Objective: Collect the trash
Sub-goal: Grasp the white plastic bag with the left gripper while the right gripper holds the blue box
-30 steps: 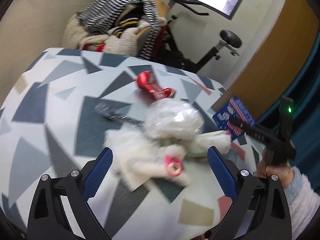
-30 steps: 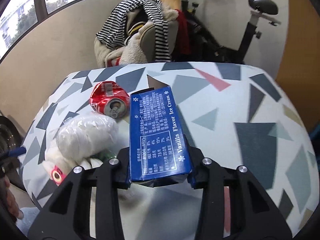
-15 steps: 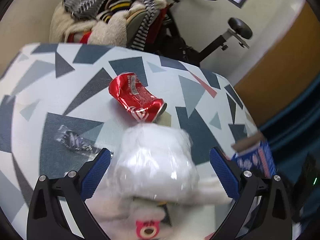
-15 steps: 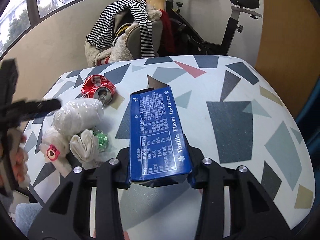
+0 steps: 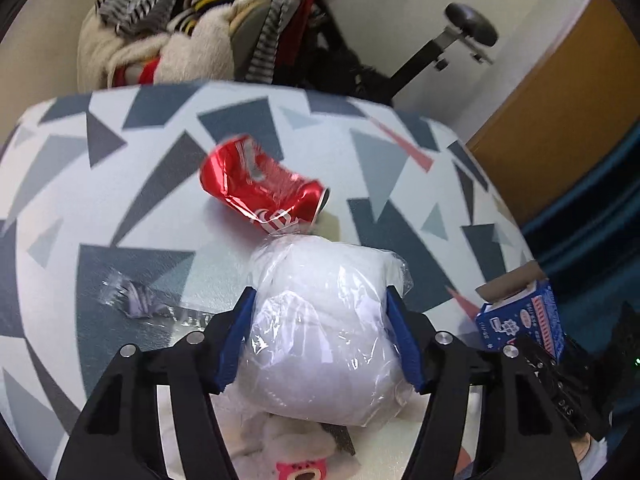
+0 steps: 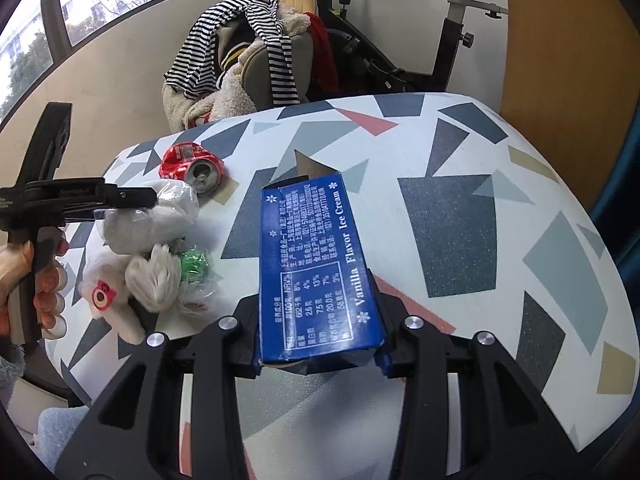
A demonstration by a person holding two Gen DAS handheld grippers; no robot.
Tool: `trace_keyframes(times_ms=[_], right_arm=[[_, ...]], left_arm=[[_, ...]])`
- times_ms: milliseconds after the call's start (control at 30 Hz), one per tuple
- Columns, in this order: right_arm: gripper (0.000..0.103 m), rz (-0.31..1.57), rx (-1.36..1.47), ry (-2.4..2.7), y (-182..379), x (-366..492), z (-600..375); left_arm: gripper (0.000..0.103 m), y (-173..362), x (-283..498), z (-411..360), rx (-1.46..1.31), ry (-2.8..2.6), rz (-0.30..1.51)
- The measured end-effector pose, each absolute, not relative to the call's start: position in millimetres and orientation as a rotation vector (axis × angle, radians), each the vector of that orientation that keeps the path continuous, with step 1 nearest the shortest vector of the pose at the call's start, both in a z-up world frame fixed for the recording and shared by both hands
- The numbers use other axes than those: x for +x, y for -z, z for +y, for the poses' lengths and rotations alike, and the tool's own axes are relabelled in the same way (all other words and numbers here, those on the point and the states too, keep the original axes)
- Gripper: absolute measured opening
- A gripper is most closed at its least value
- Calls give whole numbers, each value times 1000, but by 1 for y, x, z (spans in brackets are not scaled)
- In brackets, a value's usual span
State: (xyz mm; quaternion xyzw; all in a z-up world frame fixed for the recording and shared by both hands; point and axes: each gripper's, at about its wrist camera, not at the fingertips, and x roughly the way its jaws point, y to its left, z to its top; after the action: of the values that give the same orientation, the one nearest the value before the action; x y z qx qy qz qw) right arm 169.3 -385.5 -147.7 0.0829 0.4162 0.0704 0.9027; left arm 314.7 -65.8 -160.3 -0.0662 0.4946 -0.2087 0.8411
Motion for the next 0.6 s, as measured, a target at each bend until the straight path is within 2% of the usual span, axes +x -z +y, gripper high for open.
trace_keyframes(times_ms=[233,600], right_arm=[[42,829,163,-156,130,158,-381],[42,814,138,-173,108,131,-365]], left_arm=[[62,107,283,-56,-100,427,906],[62,72,216,-30,-88,406,816]])
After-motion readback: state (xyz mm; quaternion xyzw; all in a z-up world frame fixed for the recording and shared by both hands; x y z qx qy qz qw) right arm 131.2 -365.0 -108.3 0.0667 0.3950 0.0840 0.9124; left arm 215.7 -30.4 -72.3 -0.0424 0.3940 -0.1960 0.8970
